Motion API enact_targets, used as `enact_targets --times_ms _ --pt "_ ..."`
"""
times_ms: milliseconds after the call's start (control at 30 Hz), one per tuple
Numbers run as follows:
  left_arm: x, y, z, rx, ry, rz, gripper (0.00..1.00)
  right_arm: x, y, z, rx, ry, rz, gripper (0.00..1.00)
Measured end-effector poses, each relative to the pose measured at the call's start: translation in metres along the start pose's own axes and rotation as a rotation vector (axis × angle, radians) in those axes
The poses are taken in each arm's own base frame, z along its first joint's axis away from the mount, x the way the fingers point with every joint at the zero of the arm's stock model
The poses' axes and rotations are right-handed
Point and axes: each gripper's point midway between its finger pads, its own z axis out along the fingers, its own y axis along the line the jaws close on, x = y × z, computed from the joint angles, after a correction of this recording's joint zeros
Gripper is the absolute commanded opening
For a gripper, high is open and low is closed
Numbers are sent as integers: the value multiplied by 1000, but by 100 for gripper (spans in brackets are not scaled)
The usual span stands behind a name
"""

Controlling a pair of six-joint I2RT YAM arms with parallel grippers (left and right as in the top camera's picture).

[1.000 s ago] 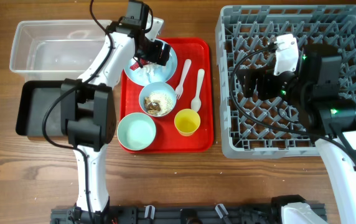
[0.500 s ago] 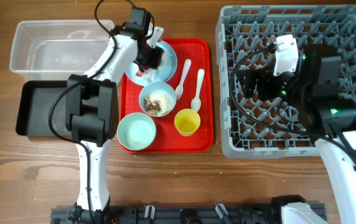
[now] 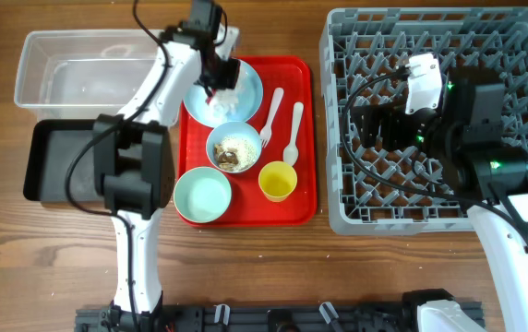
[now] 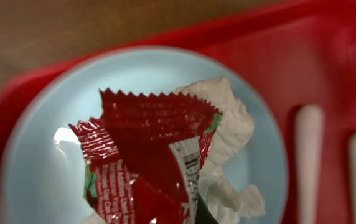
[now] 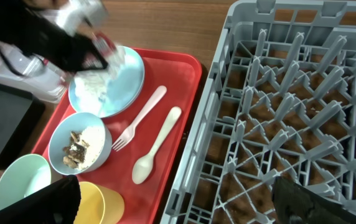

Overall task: Sort waste into correct bins and load items into the dishwasher rack
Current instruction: 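Carry wrapper and tissue with left gripper into the clear plastic bin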

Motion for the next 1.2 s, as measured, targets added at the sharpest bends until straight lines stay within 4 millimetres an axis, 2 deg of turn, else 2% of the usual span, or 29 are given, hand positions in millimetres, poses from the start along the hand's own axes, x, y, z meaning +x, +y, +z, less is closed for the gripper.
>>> enact_targets --times_ms 100,200,300,333,433,500,567,667,733,800,867,967,1000,1033,1067,1200 --pt "-33 2 -56 -10 -127 -3 4 0 0 0 0 0 0 100" --pt "-55 20 -130 -40 -267 -27 4 0 0 0 0 0 0 100" --pt "-55 46 -166 -72 -312 -75 4 0 0 0 0 0 0 100" --pt "-47 74 -176 -101 -306 -128 4 0 0 0 0 0 0 100" --pt "-28 118 -173 -135 -261 -216 5 0 0 0 0 0 0 100" --pt "-19 140 -167 -150 -237 -262 13 0 0 0 0 0 0 100" --pt "-9 159 -158 -160 -211 -304 31 0 0 0 0 1 0 100" --pt "7 180 -134 -162 -147 -357 56 0 0 0 0 2 1 100" --pt "17 188 -117 -160 -102 -373 73 0 0 0 0 2 1 99" --pt "25 190 -100 -152 -62 -388 98 1 0 0 0 3 1 100" --pt "28 191 -94 -150 -46 -383 100 1 0 0 0 3 1 100" --pt "27 190 -94 -149 -50 -388 100 1 0 0 0 3 1 100" --pt "28 190 -95 -149 -49 -389 98 1 0 0 0 3 1 100" --pt "28 189 -96 -148 -49 -388 89 1 0 0 0 3 1 100" --pt "27 186 -99 -144 -52 -385 87 1 0 0 0 3 1 100" --pt "11 143 -135 -48 -109 -352 97 1 0 1 0 4 1 100"
